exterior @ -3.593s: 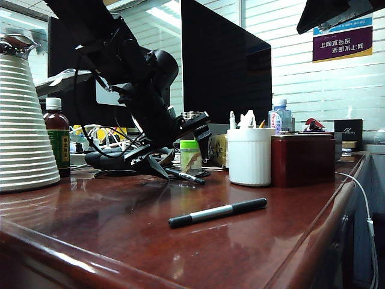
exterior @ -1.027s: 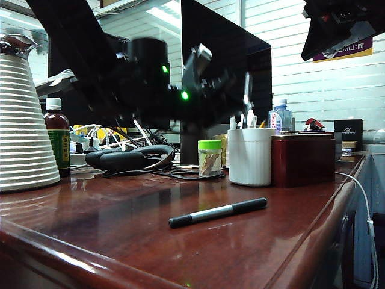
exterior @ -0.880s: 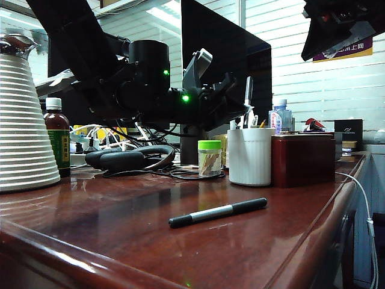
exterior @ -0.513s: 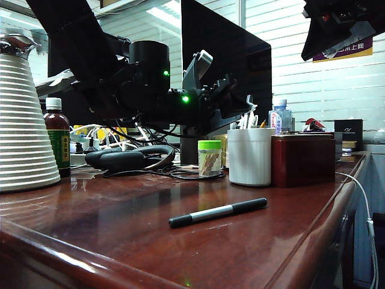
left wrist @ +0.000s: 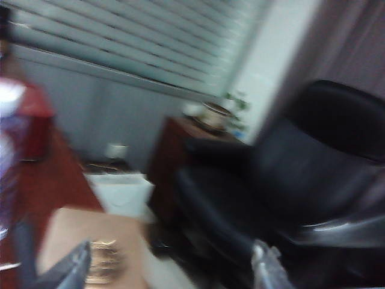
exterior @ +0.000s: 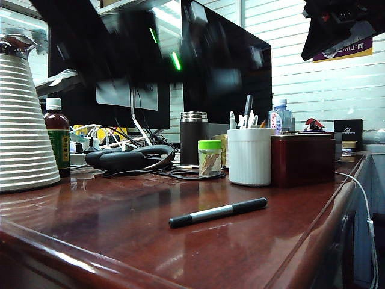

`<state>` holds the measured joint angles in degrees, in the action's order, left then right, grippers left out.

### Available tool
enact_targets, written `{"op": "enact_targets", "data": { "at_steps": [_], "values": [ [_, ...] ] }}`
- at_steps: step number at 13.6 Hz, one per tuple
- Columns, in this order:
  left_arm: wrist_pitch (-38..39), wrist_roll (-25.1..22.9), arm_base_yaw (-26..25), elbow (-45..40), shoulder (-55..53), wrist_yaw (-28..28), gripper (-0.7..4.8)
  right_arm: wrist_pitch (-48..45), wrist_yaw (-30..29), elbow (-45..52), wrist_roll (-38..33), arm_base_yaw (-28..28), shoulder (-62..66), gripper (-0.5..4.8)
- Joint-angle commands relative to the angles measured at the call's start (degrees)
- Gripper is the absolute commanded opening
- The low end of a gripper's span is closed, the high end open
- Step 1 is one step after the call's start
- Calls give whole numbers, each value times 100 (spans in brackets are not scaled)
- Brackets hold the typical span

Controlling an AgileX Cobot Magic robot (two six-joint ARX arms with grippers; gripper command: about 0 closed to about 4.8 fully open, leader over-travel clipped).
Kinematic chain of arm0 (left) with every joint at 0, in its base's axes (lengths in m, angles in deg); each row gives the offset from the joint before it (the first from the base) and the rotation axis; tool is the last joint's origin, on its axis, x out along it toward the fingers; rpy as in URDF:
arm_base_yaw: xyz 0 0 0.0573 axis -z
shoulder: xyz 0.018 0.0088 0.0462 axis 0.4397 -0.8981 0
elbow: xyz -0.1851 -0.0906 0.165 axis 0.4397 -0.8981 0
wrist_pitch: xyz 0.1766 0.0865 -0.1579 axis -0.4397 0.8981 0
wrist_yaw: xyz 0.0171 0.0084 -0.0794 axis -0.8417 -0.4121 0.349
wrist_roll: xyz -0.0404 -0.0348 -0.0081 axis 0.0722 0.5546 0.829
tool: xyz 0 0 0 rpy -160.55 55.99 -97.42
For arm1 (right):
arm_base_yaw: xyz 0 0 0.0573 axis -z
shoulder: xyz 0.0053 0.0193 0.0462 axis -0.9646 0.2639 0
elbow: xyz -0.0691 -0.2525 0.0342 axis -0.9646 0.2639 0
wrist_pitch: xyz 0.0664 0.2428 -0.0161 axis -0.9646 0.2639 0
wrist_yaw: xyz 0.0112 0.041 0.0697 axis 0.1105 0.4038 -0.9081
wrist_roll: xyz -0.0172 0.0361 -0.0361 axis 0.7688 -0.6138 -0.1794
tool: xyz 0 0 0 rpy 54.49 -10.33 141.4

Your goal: Pick up all the pens on the desk and put them into the pen holder one by one.

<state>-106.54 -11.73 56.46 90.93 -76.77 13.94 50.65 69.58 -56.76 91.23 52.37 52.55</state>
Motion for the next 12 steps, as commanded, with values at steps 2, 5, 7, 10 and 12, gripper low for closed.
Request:
{"op": "enact_targets", "data": {
  "at_steps": [2, 5, 7, 10, 12],
  "values": [
    [5401, -1537, -133, 26, 1674, 332, 355, 304, 33, -17, -44, 0, -31, 230],
    [8717, -3230, 195, 26, 1915, -1690, 479, 662, 31, -20, -92, 0, -50, 229],
    [9291, -3224, 575, 24, 1823, -2612, 479, 780, 28, -20, -92, 0, -131, 230],
    [9138, -3152, 1228, 24, 1790, -2653, 479, 844, 2, -26, -92, 0, -372, 230],
    [9193, -2907, 1633, 22, 1624, -2951, 479, 1080, -22, -26, -92, 0, -498, 230]
  ]
}}
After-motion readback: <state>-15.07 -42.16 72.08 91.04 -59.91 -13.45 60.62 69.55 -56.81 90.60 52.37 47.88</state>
